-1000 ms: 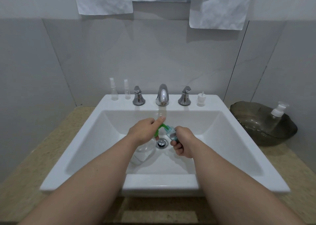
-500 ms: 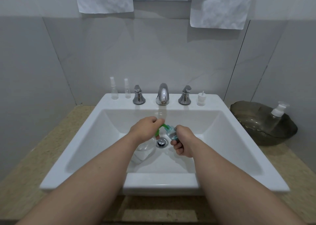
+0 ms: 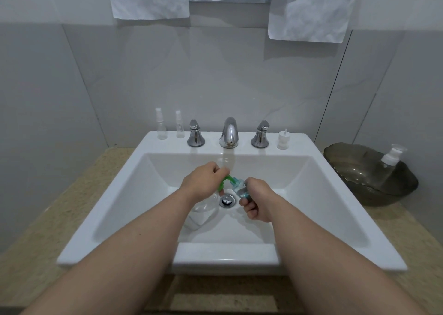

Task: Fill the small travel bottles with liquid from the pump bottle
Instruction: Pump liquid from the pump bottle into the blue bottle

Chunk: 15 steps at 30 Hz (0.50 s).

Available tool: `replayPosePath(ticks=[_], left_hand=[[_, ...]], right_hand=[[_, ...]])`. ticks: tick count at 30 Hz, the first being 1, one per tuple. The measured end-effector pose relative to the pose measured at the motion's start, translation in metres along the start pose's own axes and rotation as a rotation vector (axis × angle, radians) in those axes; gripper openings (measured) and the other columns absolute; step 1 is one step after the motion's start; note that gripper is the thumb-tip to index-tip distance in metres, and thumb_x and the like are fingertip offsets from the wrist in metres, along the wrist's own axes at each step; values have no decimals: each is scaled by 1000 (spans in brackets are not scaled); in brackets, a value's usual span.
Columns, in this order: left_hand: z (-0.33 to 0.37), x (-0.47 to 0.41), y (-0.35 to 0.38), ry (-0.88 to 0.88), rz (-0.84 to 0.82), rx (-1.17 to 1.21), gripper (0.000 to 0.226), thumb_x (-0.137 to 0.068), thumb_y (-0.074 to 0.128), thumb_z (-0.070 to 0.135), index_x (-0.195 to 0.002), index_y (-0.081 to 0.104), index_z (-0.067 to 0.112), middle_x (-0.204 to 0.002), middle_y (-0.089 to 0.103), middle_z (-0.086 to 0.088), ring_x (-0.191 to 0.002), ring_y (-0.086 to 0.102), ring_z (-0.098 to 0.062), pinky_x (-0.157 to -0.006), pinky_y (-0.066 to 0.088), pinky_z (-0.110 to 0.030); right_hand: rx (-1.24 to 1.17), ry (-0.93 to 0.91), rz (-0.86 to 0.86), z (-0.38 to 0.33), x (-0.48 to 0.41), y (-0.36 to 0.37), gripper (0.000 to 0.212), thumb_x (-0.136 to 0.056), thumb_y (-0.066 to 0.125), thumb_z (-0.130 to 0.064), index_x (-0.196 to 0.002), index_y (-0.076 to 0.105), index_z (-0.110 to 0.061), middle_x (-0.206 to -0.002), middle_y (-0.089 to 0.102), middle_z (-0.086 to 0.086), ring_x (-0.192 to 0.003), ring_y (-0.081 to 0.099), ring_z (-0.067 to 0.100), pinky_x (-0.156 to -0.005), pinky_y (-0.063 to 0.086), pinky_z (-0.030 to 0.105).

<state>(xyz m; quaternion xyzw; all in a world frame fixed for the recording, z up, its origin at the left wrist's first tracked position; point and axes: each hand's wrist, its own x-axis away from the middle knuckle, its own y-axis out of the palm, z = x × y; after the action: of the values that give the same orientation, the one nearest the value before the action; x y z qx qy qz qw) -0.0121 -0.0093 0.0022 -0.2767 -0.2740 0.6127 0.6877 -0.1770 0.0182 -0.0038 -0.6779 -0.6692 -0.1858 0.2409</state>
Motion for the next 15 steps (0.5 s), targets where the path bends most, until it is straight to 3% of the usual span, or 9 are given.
replayPosePath(ticks=[5,15], left_hand=[[1,5,-2,11,-2,-11,65,-94,36,78,-96,59,17,-69,75,14,-86,66,-17,-83,47,-40],[3,6,-2,5,0,4,56,-94,46,68,-99,60,14,-71,76,13,-86,66,-17,-82,46,-39]], right_hand=[[-23,-21,10,-1,0,-1,21,-85,28,-15,-87,48,-18,-57,39,3,-50,17,15,-47,16,22],[-14,-34,14,-1,2,0,19,-85,27,-14,-84,46,-18,-55,37,3,-50,15,16,-47,15,22]])
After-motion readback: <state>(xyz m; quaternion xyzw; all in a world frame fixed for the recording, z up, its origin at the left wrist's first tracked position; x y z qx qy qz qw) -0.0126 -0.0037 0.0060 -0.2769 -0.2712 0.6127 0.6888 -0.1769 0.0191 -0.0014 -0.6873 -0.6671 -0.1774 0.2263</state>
